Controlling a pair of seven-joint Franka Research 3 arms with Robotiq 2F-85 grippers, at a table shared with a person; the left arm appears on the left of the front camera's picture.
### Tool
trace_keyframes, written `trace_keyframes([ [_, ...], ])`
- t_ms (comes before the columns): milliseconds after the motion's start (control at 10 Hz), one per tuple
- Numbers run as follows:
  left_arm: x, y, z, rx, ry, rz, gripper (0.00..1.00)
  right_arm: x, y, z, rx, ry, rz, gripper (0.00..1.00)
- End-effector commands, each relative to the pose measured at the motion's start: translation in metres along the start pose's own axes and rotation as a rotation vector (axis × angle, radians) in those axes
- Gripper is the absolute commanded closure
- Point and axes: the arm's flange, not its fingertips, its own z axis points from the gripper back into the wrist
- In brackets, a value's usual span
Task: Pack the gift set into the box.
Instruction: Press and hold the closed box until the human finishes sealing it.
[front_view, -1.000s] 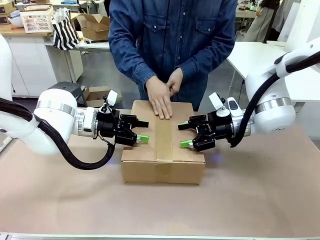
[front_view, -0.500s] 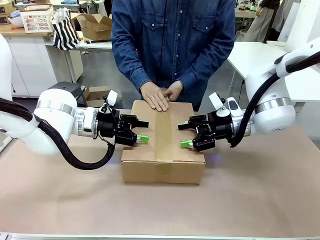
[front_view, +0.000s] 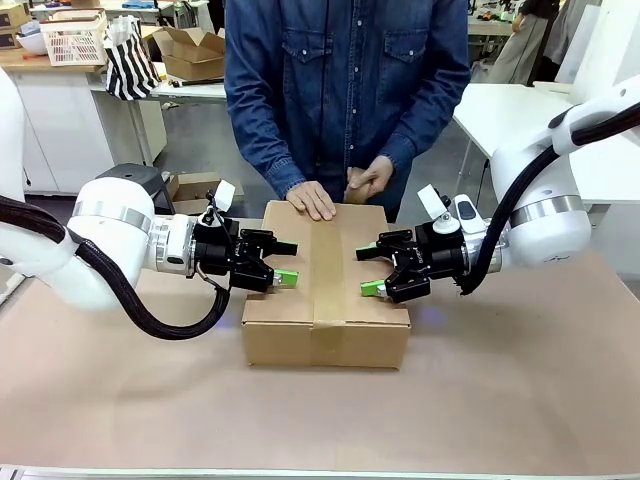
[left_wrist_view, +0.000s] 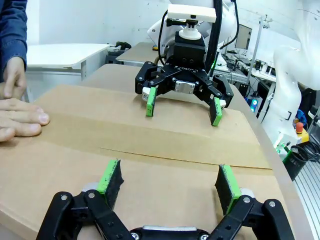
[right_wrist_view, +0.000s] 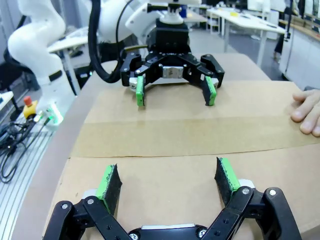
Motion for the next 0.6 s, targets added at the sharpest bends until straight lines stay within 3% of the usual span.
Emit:
trace_keyframes([
  [0,0.0000,0.0000,0.0018,-0.001,0.014,-0.006,0.00,-0.0010,0.0008,0.0003,-0.002,0.003,0.012,0.00],
  [500,0.0000,0.0000,0.0018,-0.001,0.014,-0.006,0.00,-0.0010,0.0008,0.0003,-0.002,0.003,0.012,0.00],
])
